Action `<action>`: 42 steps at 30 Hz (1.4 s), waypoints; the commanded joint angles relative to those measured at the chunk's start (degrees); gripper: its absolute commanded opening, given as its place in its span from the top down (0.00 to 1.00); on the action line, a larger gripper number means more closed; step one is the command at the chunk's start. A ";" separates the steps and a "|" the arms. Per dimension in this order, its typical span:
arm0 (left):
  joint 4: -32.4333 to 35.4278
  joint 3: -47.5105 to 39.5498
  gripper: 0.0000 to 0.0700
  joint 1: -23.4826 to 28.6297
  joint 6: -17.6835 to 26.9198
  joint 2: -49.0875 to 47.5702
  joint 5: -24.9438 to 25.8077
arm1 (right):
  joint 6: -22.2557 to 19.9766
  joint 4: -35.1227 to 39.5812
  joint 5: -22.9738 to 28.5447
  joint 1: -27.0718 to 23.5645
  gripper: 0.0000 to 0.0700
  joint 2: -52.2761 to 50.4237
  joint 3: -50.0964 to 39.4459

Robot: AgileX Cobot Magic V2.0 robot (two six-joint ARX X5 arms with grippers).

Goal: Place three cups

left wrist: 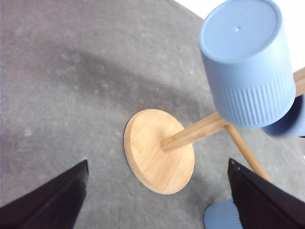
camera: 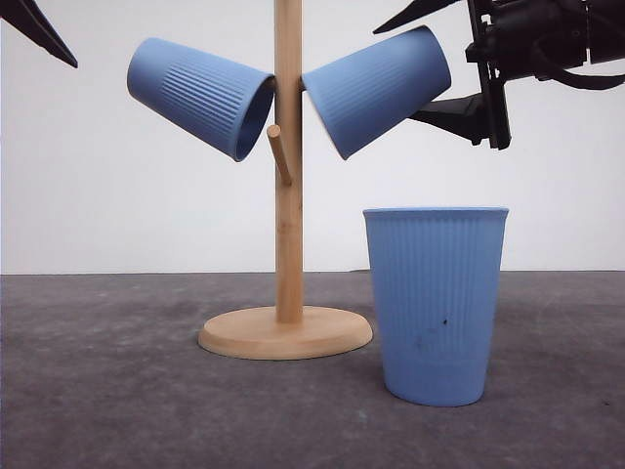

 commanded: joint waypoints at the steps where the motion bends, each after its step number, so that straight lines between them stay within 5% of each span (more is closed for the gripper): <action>1: 0.75 0.59 0.22 -0.04 0.39 0.26 -0.15 | -0.12 0.80 -0.98 0.20 0.17 0.65 0.37; 9: 0.65 0.59 0.22 -0.04 0.39 0.26 -0.13 | -2.62 -1.34 -2.72 -0.52 0.16 -2.18 -0.17; 23: 0.84 0.59 0.22 -0.04 0.42 0.28 -0.97 | -17.84 -26.01 0.19 -2.86 0.16 -20.35 -7.50; 33: 0.76 0.59 0.22 -0.04 0.39 0.28 -0.98 | -31.97 -56.45 11.00 0.89 0.16 -24.12 -7.61; 42: 0.76 0.59 0.22 -0.04 0.39 0.29 -0.98 | -33.02 -61.64 23.11 9.12 0.22 -22.23 -7.61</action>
